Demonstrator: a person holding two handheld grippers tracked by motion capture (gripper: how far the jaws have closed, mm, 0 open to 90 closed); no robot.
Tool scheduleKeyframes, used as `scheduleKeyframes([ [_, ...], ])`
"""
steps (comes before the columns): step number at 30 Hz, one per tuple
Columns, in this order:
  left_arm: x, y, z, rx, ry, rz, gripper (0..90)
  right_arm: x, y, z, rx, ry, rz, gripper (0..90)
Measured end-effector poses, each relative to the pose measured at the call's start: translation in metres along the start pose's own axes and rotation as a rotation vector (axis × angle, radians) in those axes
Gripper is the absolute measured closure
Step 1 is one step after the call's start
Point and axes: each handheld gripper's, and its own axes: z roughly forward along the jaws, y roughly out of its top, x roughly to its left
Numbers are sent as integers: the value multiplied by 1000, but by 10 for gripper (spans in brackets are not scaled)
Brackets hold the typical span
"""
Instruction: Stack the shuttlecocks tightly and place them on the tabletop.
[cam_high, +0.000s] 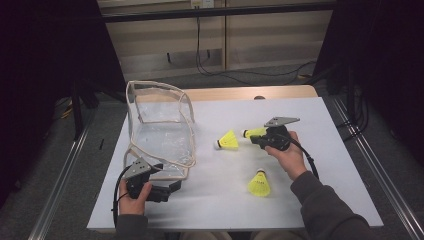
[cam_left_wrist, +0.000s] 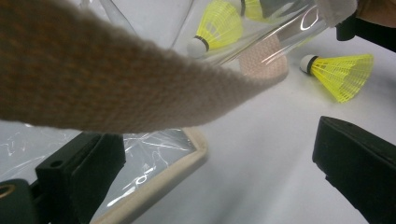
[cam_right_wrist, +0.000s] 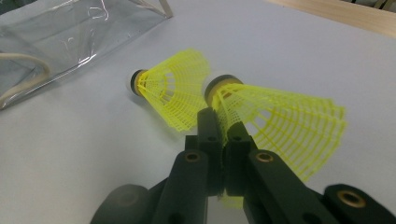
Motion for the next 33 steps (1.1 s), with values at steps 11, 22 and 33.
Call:
scheduleKeyframes([
  [11, 0, 0, 0, 0, 1, 1, 24, 3, 1, 2, 5, 23, -18, 886],
  [22, 0, 0, 0, 2, 1, 2, 21, 6, 1, 4, 10, 35, -27, 886],
  [33, 0, 0, 0, 2, 1, 2, 20, 9, 1, 6, 15, 51, -30, 886],
])
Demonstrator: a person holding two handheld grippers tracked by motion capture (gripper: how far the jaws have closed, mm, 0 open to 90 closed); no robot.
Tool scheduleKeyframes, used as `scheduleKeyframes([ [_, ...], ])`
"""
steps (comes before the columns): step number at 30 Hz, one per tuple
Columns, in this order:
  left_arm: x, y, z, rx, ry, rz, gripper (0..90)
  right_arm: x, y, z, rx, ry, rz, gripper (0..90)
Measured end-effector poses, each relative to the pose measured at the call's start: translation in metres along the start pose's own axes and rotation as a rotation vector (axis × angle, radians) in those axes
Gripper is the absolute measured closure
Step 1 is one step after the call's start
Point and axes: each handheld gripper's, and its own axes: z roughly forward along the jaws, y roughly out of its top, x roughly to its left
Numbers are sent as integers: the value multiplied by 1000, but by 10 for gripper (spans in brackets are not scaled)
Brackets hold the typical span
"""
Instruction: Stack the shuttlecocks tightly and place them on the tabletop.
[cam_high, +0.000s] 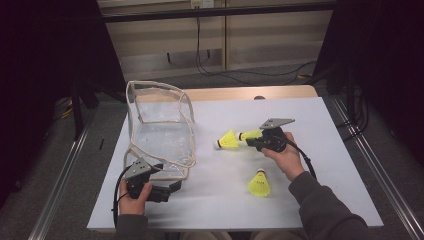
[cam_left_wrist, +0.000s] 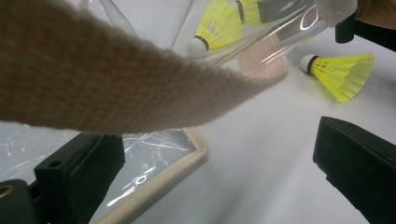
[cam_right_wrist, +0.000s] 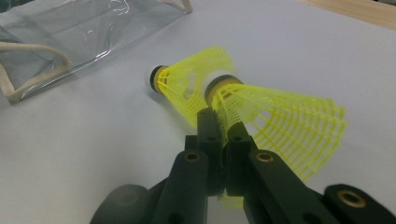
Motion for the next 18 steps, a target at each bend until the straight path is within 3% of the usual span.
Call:
scheduleKeyframes([
  [18, 0, 0, 0, -2, -1, -1, 19, 8, 1, 4, 14, 36, -21, 886],
])
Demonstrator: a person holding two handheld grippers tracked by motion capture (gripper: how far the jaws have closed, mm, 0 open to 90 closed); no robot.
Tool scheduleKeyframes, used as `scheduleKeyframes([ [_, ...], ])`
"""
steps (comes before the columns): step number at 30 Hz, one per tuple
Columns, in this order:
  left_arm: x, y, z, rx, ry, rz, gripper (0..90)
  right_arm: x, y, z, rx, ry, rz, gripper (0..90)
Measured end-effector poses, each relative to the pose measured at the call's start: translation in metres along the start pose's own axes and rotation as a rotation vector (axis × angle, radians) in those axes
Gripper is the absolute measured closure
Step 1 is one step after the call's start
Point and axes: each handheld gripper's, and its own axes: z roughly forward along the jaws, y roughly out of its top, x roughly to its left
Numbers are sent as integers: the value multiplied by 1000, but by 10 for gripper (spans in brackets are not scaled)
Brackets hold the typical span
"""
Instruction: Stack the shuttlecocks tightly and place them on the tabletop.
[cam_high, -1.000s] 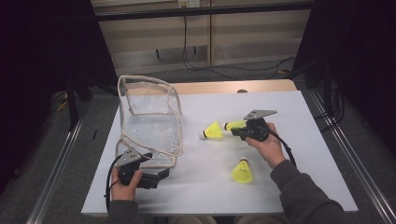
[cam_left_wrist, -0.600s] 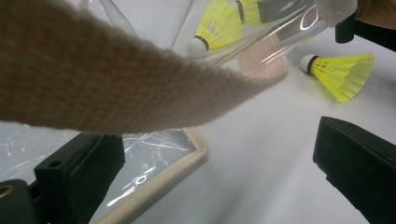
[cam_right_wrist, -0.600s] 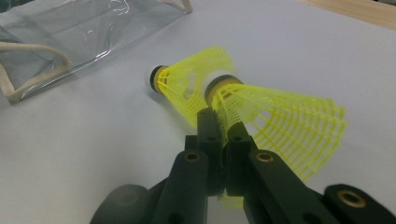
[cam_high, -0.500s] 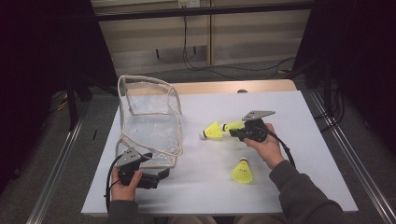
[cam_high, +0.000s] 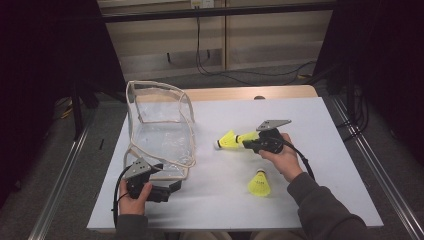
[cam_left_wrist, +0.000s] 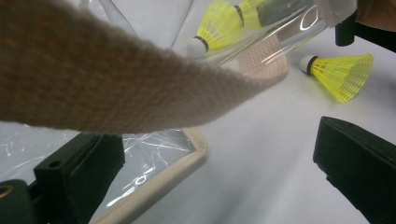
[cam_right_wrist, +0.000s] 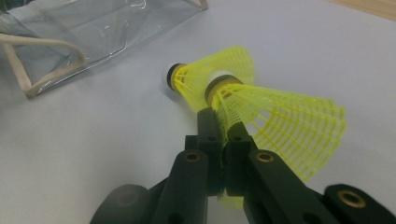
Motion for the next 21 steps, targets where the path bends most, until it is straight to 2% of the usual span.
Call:
scheduleKeyframes([
  [21, 0, 0, 0, 1, 1, 2, 19, 7, -1, 4, 14, 26, -13, 885],
])
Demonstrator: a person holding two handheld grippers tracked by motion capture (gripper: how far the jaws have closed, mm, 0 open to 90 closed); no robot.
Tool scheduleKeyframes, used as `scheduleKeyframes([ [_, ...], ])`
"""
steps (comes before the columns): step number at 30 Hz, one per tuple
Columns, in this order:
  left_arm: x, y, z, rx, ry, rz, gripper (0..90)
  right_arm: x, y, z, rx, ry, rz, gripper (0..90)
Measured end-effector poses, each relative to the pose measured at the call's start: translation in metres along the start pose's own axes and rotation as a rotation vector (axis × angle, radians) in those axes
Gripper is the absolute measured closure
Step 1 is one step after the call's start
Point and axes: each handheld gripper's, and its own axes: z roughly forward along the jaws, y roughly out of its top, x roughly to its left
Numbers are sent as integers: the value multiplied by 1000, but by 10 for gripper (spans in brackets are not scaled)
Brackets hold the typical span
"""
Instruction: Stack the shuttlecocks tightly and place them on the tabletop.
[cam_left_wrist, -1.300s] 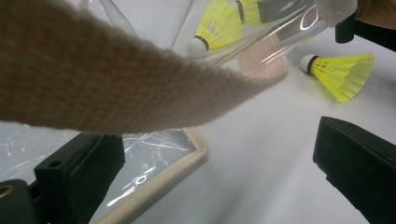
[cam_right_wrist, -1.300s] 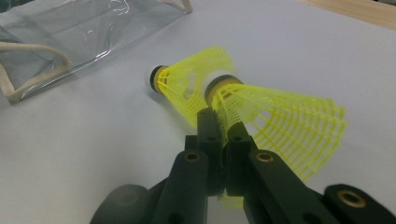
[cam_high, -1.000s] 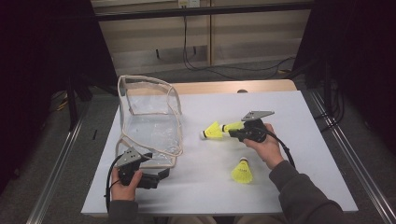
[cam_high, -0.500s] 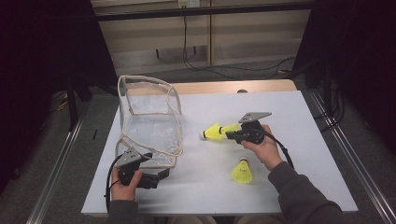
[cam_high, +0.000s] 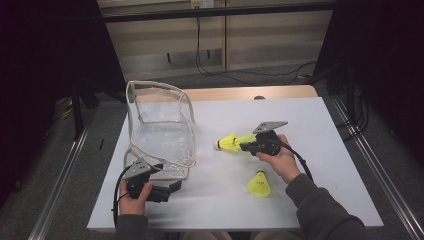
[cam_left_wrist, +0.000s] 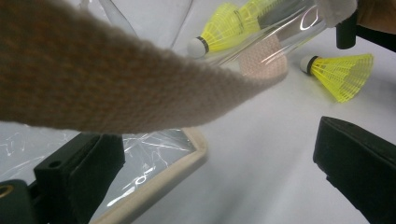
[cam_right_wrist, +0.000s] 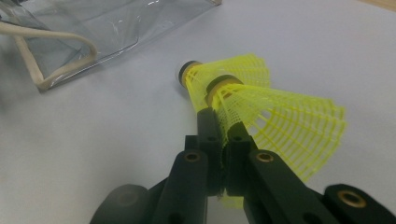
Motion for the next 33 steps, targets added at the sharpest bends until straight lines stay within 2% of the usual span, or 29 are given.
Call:
scheduleKeyframes([
  [33, 0, 0, 0, 0, -1, 0, 19, -1, 1, 11, 19, -5, -2, 884],
])
